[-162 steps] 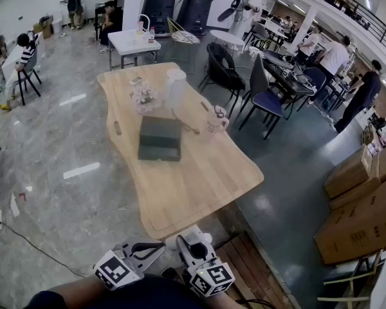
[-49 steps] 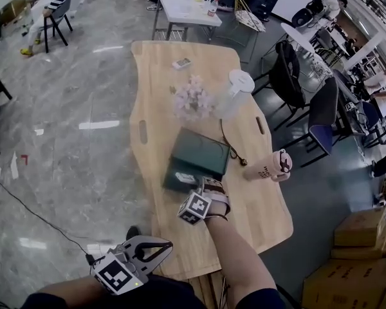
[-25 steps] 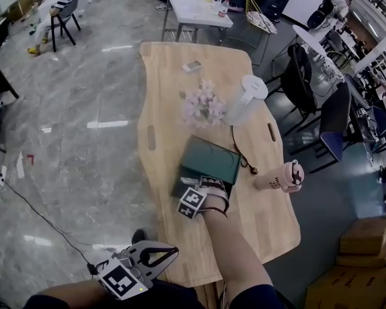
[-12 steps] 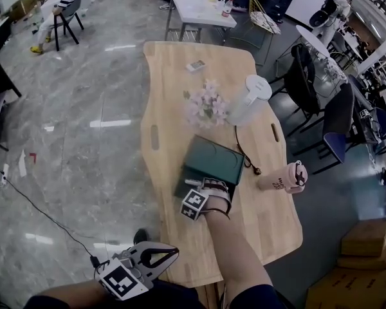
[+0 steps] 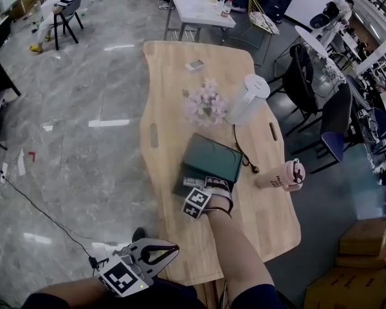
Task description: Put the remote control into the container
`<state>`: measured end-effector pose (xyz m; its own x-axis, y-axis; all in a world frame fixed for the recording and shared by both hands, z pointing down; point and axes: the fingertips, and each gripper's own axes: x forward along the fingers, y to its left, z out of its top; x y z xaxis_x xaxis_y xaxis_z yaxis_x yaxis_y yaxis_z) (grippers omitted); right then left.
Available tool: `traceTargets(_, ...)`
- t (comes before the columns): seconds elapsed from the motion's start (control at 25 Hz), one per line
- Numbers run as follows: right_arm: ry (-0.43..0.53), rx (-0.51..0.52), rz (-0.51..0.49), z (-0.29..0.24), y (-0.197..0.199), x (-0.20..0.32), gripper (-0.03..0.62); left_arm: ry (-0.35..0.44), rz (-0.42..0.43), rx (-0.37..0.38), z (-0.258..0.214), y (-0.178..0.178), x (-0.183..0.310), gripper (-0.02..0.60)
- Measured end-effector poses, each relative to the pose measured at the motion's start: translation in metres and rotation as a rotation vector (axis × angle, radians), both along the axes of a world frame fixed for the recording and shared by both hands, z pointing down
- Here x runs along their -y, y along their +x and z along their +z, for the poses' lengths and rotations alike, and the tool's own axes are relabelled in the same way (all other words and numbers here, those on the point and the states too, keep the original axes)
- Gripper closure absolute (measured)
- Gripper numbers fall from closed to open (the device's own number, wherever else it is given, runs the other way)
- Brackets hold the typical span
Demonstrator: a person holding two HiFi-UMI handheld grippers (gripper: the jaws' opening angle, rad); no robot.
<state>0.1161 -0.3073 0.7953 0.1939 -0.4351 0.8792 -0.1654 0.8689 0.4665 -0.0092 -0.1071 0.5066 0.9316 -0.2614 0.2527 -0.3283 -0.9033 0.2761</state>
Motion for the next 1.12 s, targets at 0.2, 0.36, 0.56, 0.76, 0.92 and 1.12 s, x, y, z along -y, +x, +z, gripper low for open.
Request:
traceTargets(0.2,-0.017,0.010,0.017,-0.002,0.007,-0.009,0.414,0.015,0.025,0.003,0.000,0.009,0.000,0.569)
traceTargets(0.36,-0.016,0.013,0.034,-0.007,0.013,-0.015,0.410,0.030,0.045,-0.011,-0.006,0.021,-0.001,0.569)
traceTargets(0.56,-0.009,0.033,0.061,-0.016,0.019,-0.026,0.410,0.039,0.073,-0.031,-0.012,0.032,-0.011,0.569)
traceTargets(0.76,0.028,0.074,0.090,-0.036,0.025,-0.035,0.410,0.044,0.085,-0.037,-0.018,0.040,-0.019,0.569)
traceTargets(0.92,0.088,0.124,0.111,-0.067,0.027,-0.049,0.410,0.055,0.099,-0.034,-0.024,0.044,-0.027,0.569)
traceTargets(1.12,0.157,0.191,0.147,-0.106,0.033,-0.078,0.411,0.071,0.107,-0.022,-0.032,0.048,-0.038,0.569)
